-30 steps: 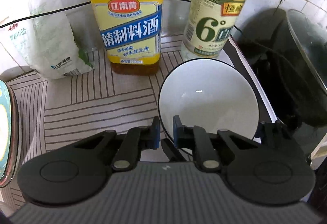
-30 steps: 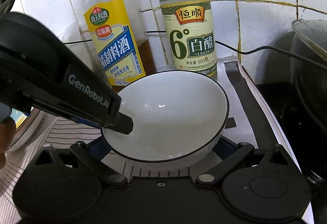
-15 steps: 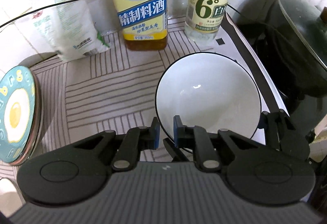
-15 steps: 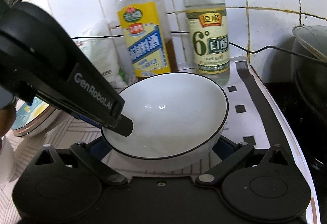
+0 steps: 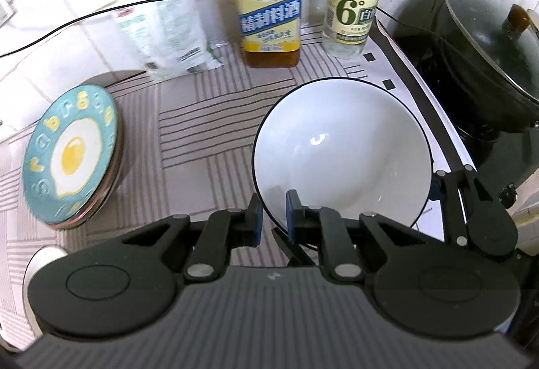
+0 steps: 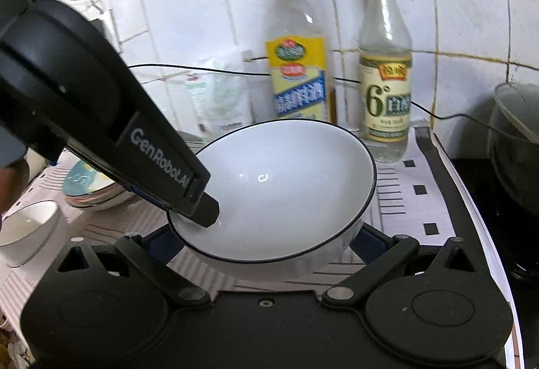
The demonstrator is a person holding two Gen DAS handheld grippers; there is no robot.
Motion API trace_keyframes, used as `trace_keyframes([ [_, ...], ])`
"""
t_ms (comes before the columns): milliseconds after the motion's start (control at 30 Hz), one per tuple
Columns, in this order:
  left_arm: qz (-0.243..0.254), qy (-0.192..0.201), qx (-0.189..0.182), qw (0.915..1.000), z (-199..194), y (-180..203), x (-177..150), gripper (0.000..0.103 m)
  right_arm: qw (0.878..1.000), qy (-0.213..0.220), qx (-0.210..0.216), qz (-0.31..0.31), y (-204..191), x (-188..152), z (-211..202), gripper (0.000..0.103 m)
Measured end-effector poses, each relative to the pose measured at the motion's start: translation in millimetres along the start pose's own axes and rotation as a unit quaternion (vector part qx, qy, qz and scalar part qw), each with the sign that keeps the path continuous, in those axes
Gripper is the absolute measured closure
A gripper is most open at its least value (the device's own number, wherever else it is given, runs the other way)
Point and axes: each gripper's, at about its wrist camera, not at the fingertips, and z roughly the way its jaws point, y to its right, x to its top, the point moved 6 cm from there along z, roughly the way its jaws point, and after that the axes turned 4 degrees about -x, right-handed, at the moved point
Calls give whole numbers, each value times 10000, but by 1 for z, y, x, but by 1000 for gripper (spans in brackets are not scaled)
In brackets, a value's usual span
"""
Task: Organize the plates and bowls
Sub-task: 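Carry the small white bowl toward the nested bowls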
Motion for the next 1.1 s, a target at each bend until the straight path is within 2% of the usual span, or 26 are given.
trace_keyframes([
  [333, -187, 142, 166, 9996, -47, -26, -31, 90, 9992, 110, 293, -251, -46, 6, -30, 0],
  [600, -528, 190, 391, 9977, -80, -60, -56, 90, 9959, 81, 675, -599, -87, 13, -44, 0],
  [800, -868, 114, 517, 9948, -99, -98, -73, 90, 9916, -2, 1010, -803, -125, 14, -46, 0],
  [1100, -1425, 87, 807, 9865, -113, -158, -87, 90, 9791, -45, 1648, -1194, -185, 16, -33, 0],
])
